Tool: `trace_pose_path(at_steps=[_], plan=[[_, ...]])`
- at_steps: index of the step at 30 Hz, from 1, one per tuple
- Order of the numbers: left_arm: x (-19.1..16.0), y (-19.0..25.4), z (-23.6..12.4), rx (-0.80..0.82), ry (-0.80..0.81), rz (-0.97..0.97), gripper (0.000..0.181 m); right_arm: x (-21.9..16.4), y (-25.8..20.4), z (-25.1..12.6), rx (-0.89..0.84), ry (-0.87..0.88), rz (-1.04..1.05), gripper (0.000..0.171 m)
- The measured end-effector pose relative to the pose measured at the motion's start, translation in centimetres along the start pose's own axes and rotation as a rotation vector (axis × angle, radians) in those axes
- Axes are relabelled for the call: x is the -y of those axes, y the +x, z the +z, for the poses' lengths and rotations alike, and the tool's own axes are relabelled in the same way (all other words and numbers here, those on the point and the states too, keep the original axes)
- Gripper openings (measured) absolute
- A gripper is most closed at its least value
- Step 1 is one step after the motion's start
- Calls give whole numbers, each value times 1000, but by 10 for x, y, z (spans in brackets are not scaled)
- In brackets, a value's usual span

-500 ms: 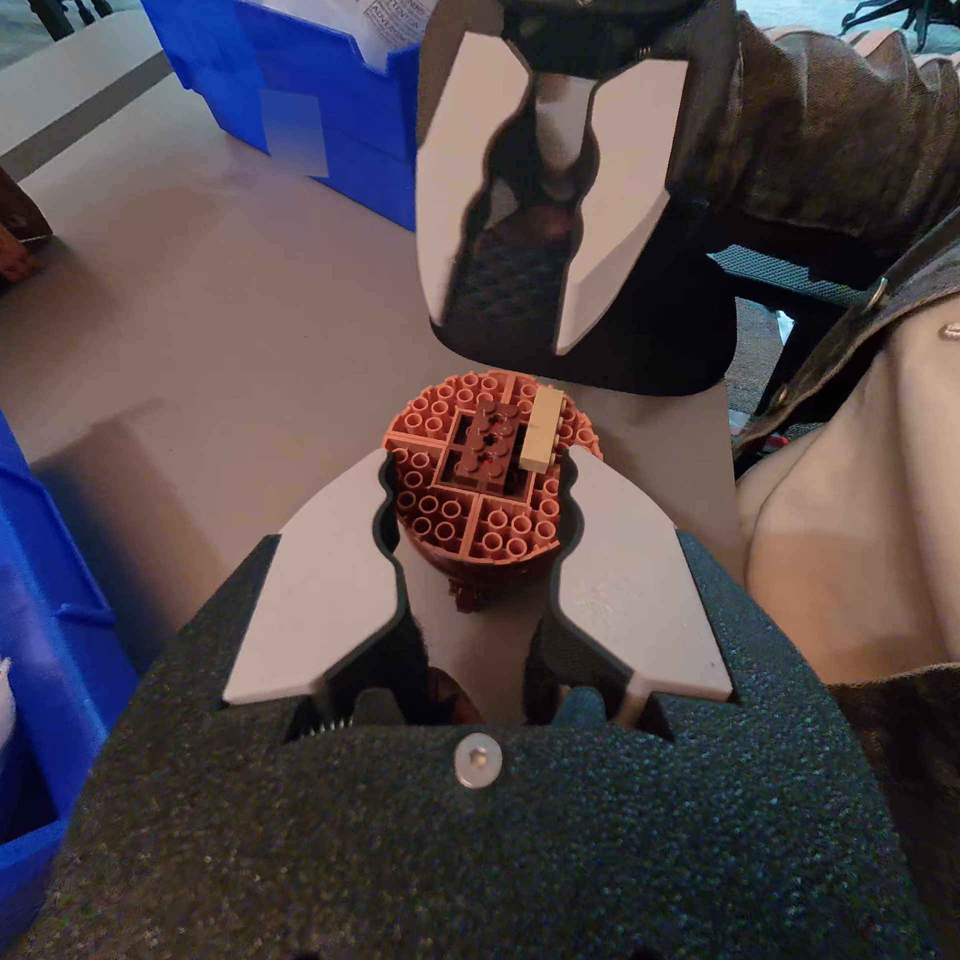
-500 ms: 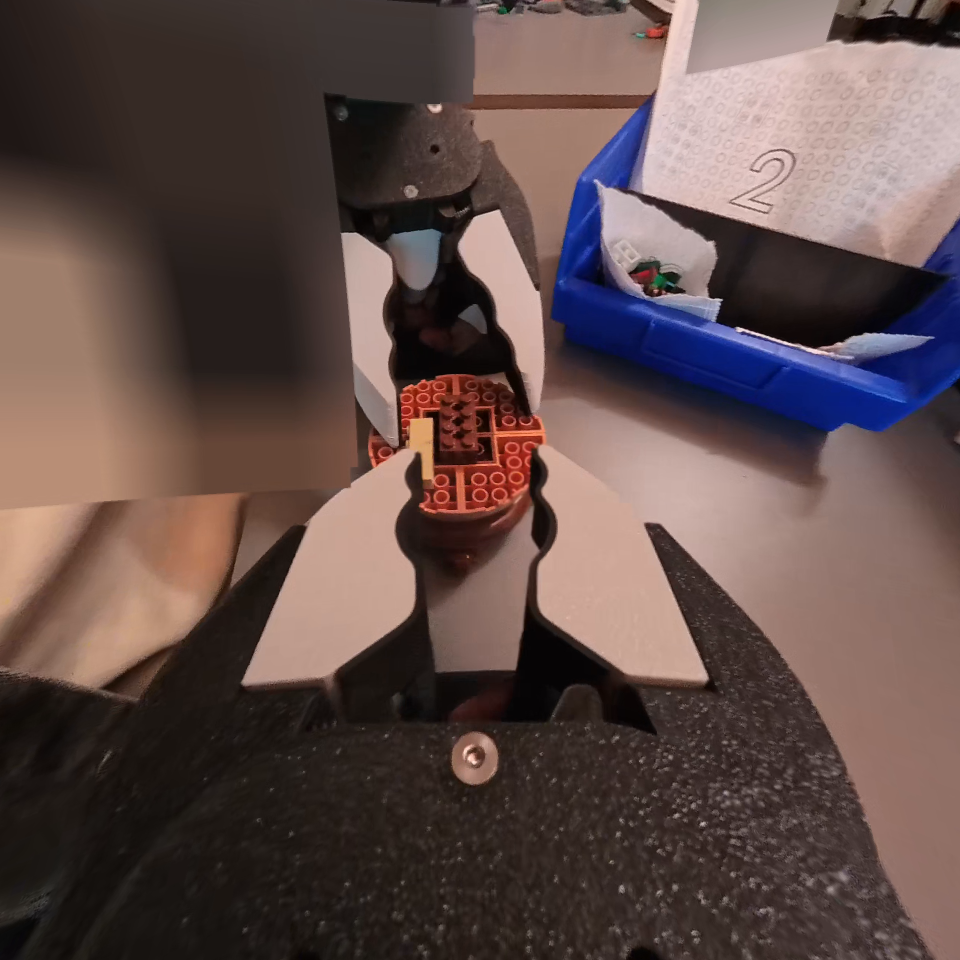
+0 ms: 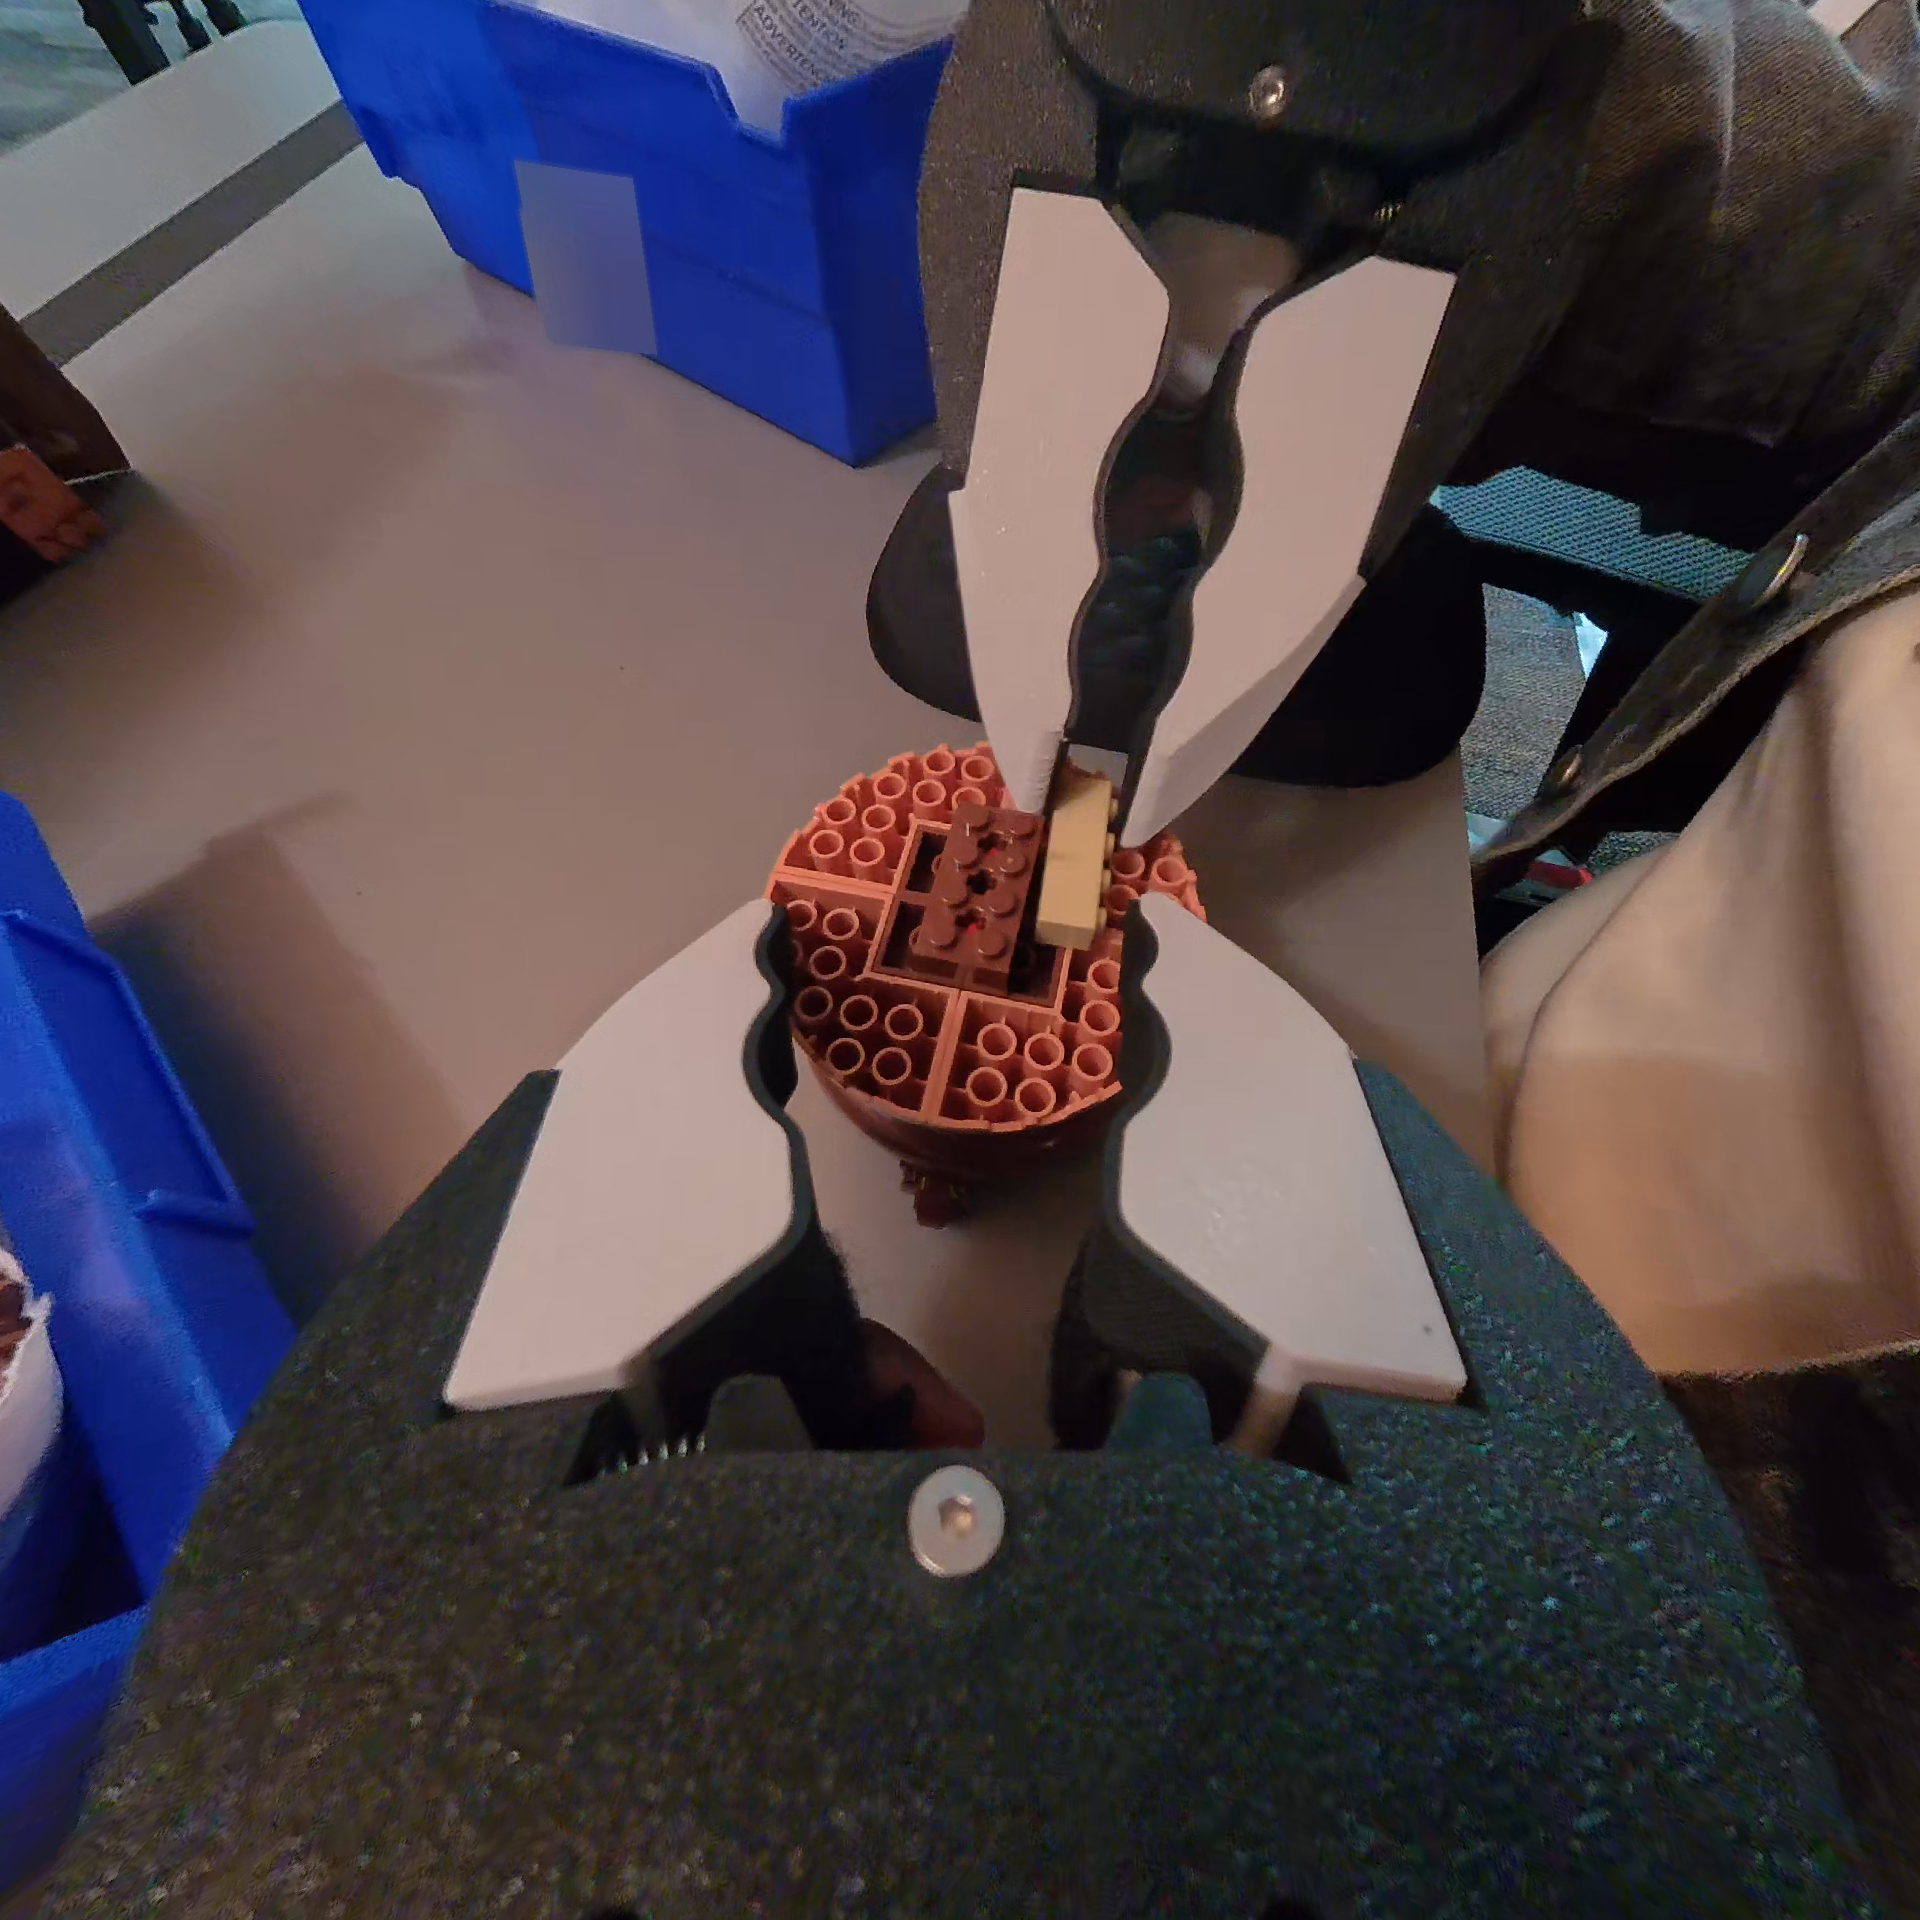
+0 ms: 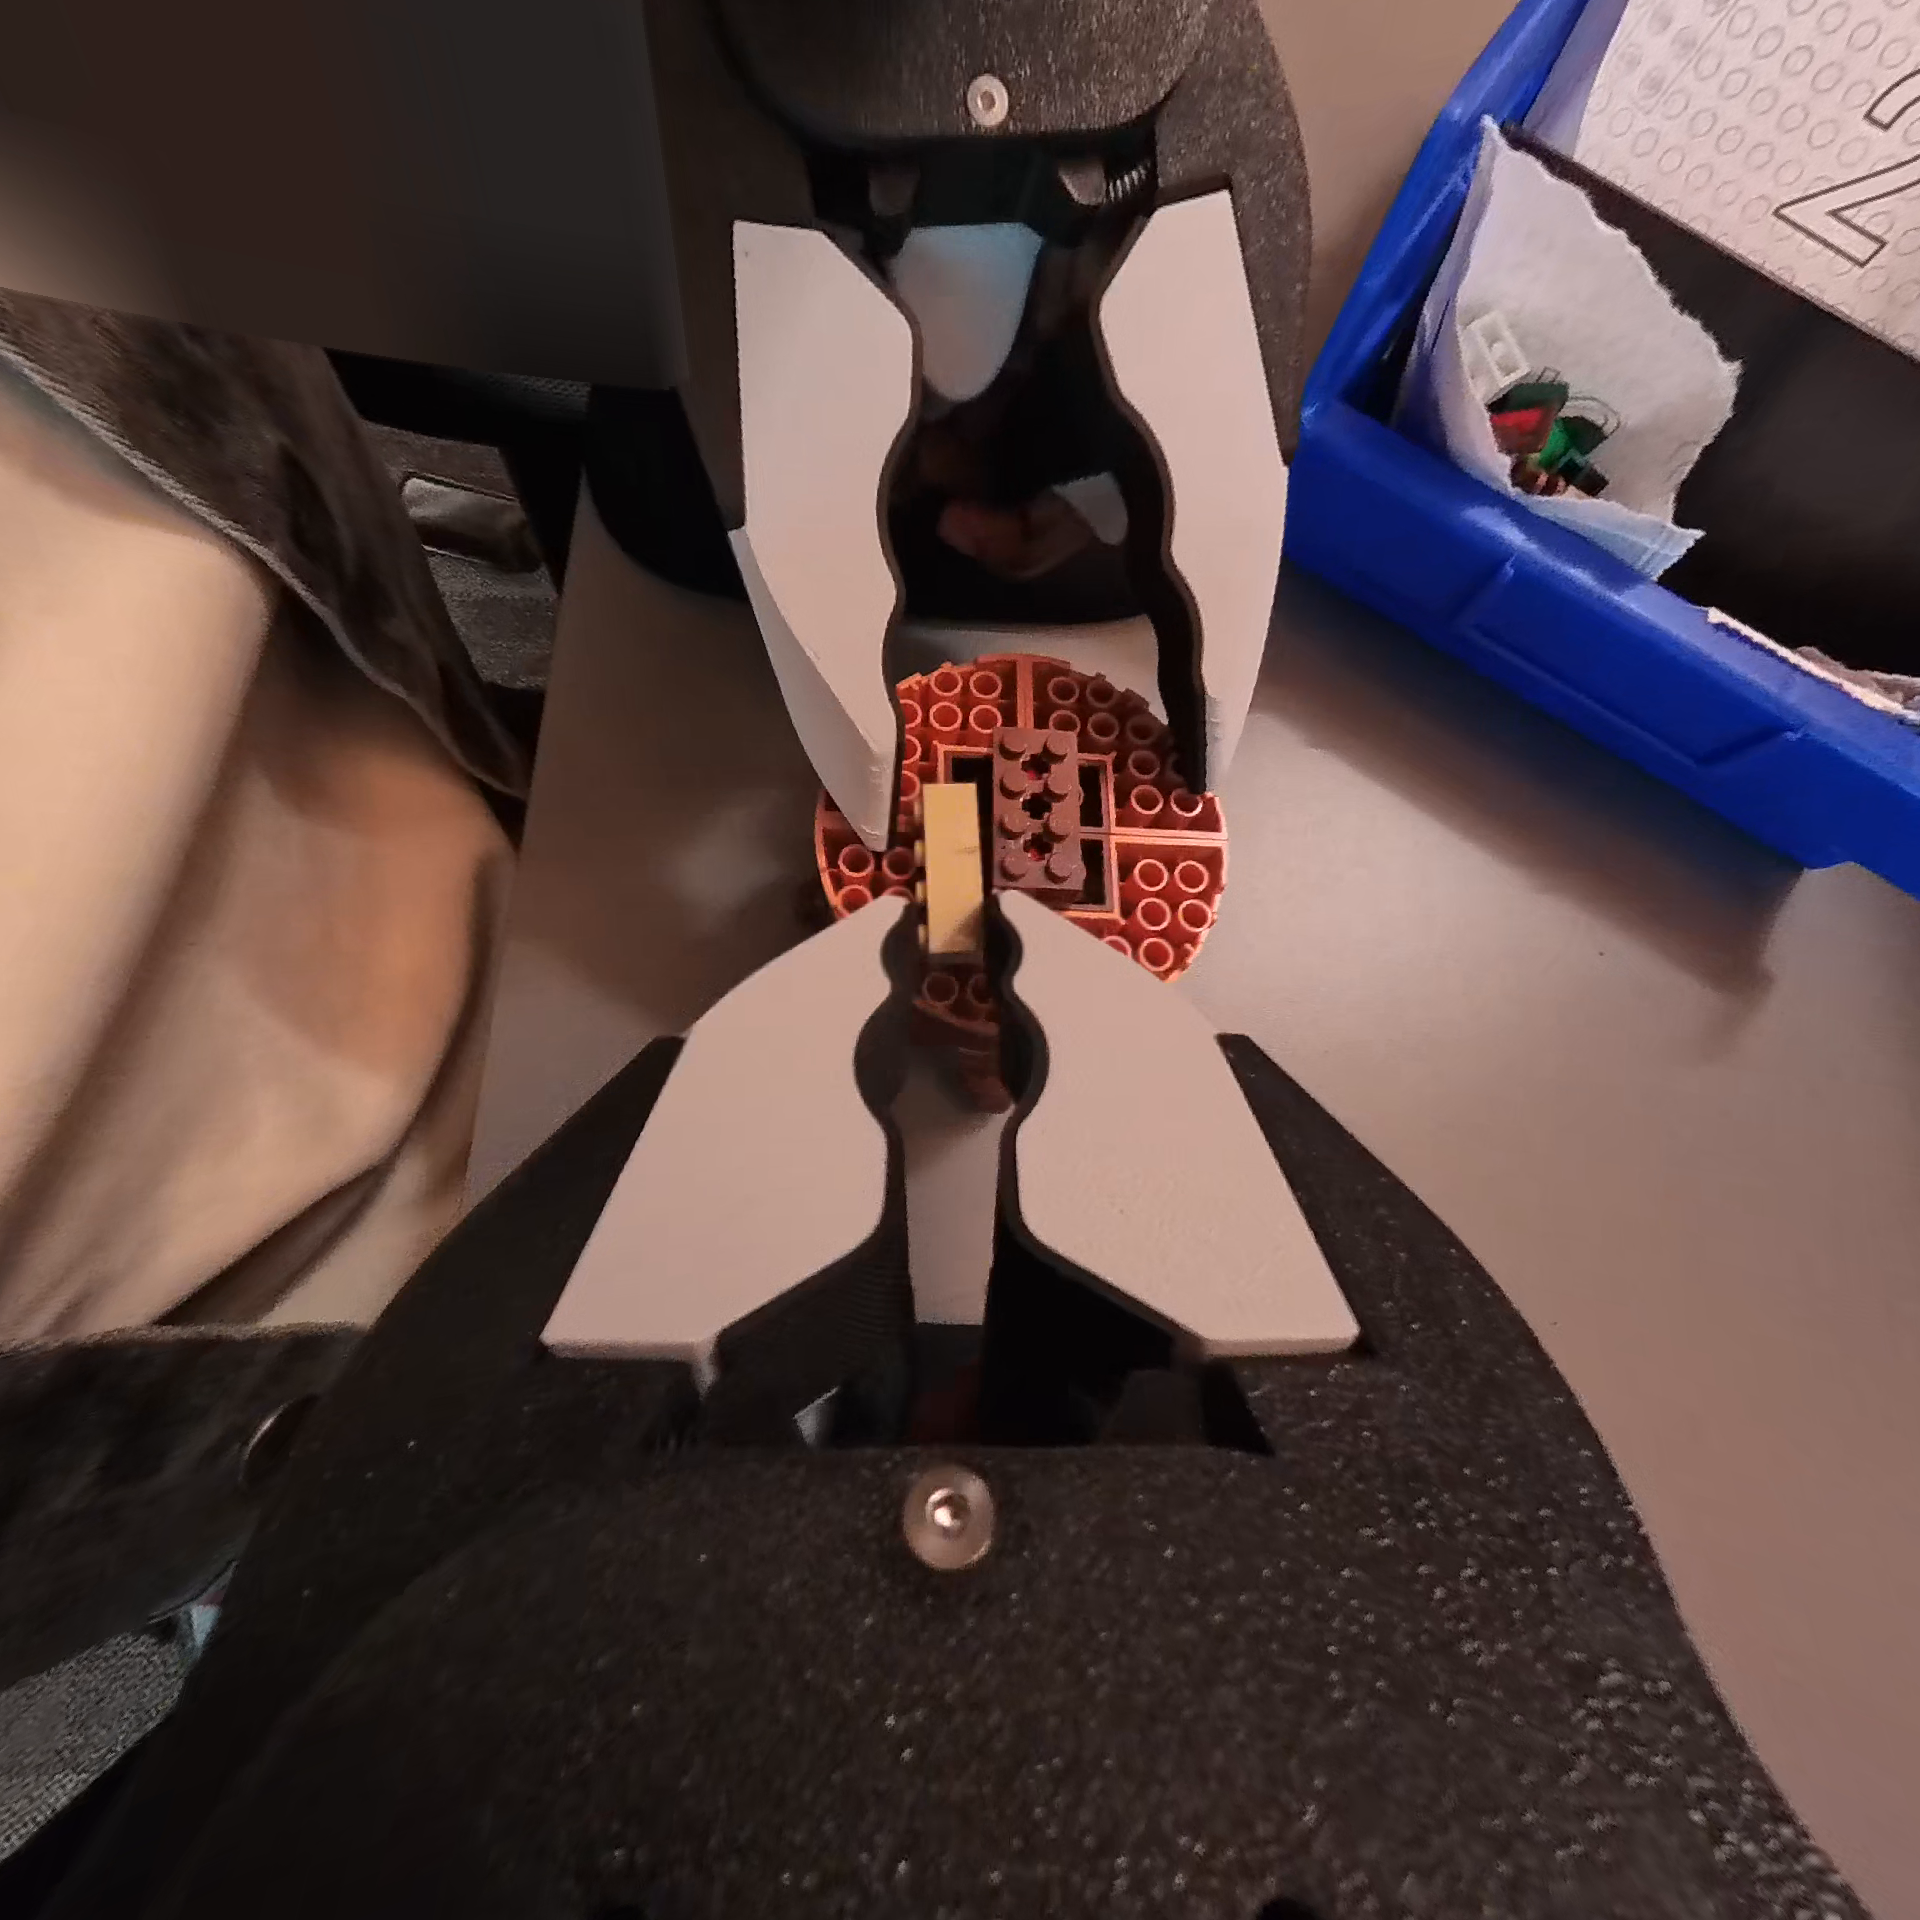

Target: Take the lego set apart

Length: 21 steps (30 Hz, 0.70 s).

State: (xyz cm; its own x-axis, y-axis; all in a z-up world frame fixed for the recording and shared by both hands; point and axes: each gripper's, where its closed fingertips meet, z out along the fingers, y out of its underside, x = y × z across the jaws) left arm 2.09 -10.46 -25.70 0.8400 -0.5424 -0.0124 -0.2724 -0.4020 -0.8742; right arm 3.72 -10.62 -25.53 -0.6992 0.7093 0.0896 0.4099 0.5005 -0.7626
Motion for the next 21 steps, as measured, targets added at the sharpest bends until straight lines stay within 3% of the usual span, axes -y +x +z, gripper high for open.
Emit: trace_pose_path(at_steps=[5,10,15,21], plan=[[0,0,0,-3,3,0,60,11,-1,-16,-41,101,21,11],[0,-3,-1,7,13,-12,64,11,3,-52,-205,154,68,11],[13,-1,-9,-9,86,-32,64,-14,2,-92,-365,125,170,11],[11,-5,-15,18,86,-35,62,-54,5,-182,-664,33,288,11]])
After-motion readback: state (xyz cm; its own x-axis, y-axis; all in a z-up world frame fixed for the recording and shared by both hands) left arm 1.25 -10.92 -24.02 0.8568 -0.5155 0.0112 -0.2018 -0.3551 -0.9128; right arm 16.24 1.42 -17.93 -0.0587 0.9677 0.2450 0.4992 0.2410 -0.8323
